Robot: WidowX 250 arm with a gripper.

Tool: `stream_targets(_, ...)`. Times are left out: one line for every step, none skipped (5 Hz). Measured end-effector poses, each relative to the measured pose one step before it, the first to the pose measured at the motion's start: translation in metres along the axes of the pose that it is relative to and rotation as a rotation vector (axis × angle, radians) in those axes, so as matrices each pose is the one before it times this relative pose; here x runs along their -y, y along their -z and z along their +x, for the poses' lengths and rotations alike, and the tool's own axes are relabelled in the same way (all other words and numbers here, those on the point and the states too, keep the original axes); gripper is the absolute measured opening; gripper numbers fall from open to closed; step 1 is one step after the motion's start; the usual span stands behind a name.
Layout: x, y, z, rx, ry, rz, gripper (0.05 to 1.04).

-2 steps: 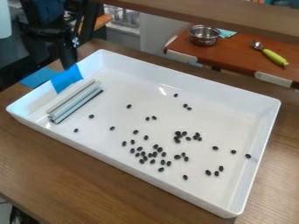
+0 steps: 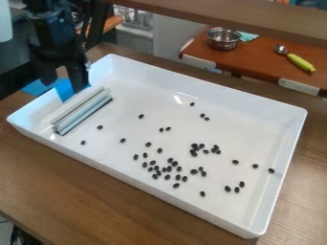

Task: Sweep into pile

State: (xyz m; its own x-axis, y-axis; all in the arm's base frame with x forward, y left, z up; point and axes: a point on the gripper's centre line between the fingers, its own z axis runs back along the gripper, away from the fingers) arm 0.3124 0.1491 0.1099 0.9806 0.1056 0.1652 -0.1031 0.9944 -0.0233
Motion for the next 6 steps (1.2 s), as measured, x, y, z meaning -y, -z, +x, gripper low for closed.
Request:
stream_targets(-0.00229,0.02027,0.00478,-0.0233,0.0164,0.0203,1.0)
stream_targets(-0.00049,0.00455,0.01017,0.0575,0.0342,-0.0002,1.0)
stream_targets(0.00016,0.01162,0.00062,0.0195,0.038,-0.0035,1.0)
stream_targets(-0.00131,0.0031,0.001,0.0124,0.0168,0.0094,1.0)
stream_targets(-0.00397,0.00781,-0.00384,-0.0285,-0.0001,0.0256,1.0)
stream_targets(0.00286,0.00763,-0.00459,-0.035,0.0093,0.0199,0.969)
